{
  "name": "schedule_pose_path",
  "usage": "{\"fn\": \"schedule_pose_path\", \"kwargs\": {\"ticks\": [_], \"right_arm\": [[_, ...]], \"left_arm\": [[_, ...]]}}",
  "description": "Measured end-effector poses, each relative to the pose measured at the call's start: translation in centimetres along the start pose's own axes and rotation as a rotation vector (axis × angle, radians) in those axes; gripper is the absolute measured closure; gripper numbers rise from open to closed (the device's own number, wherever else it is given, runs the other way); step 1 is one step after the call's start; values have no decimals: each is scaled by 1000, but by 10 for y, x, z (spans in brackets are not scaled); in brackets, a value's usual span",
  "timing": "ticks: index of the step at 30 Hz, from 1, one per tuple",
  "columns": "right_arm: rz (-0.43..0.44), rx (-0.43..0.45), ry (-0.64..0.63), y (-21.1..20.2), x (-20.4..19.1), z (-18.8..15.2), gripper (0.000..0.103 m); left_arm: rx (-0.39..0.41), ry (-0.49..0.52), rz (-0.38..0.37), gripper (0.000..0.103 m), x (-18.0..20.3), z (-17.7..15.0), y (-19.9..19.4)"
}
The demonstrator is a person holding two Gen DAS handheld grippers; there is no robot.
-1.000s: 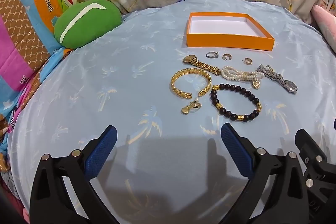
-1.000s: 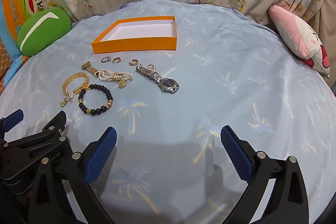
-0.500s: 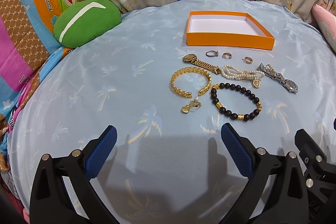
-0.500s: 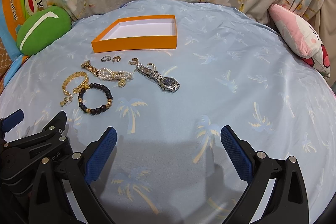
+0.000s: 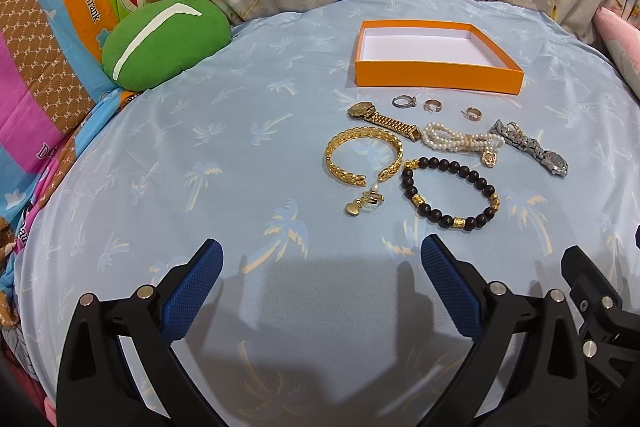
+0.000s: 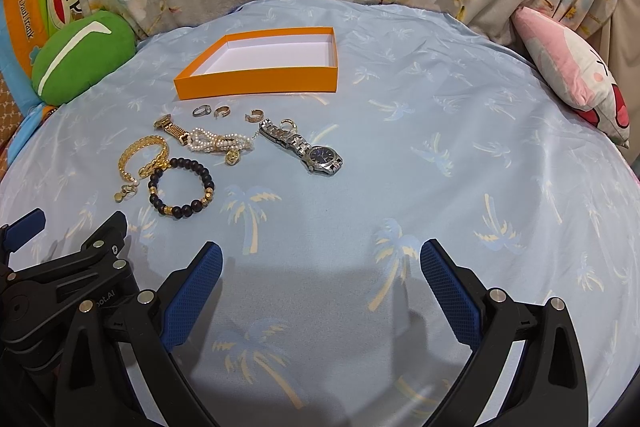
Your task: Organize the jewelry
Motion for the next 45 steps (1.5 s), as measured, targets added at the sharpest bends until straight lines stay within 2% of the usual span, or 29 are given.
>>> {"fn": "schedule_pose_path", "kwargs": {"ticks": [45], "right_arm": [[-1,12,7,-4,4,3,5]], "left_arm": [[14,-9,-8,6,1,-5,-5]]}}
Point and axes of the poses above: each gripper's, at about its wrist camera, not at the fingertips, and y roughly the way its jaws point, x to its right, z to its top, the point moved 1 cm from there along y, roughly the way its jaws point, and after that the axes turned 1 degree about x, right-handed, at the moved point
